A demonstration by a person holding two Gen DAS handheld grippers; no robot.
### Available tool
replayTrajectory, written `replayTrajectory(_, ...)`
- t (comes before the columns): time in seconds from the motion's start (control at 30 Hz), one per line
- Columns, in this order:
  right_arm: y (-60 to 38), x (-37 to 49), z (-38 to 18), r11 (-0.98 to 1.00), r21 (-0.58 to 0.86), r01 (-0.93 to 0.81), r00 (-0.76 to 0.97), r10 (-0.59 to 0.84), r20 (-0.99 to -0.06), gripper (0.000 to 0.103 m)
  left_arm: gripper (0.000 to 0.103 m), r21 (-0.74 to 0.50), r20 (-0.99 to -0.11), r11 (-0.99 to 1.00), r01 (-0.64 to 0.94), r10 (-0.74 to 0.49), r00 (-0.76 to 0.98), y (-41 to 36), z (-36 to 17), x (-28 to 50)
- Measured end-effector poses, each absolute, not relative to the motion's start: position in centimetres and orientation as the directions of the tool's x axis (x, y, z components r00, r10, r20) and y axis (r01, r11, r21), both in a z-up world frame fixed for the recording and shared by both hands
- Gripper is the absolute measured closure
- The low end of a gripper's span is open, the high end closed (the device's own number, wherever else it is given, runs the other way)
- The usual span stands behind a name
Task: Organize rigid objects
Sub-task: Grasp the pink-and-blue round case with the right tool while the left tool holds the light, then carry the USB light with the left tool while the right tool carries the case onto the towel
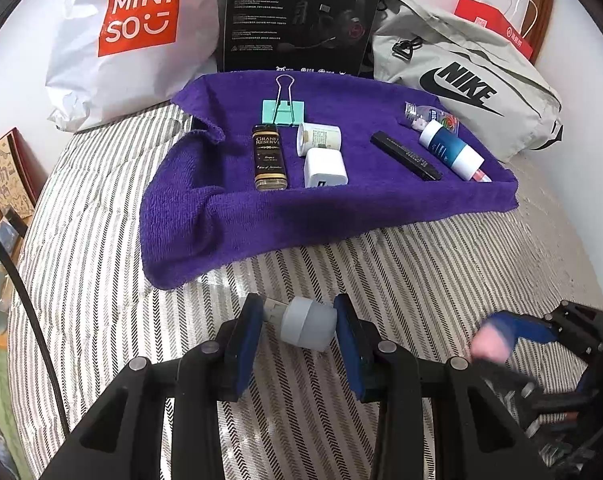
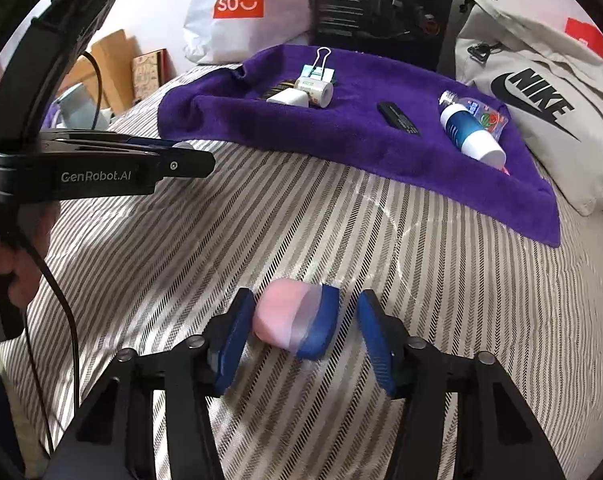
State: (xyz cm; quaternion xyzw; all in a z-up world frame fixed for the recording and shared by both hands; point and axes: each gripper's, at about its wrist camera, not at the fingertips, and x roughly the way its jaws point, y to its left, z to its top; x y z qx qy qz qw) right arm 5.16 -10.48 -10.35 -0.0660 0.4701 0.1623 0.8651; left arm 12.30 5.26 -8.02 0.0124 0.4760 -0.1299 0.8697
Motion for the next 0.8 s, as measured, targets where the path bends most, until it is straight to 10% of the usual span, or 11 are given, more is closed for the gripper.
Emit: replayTrajectory(0.8, -14.2, 6.3, -10.3, 0.912, 0.092, -0.401, 0.491, 0.298, -0.819, 0.066, 0.068, -0.09, -0.842, 0.969, 0.232, -0.198, 0.501, 4.8, -8.2, 12.5)
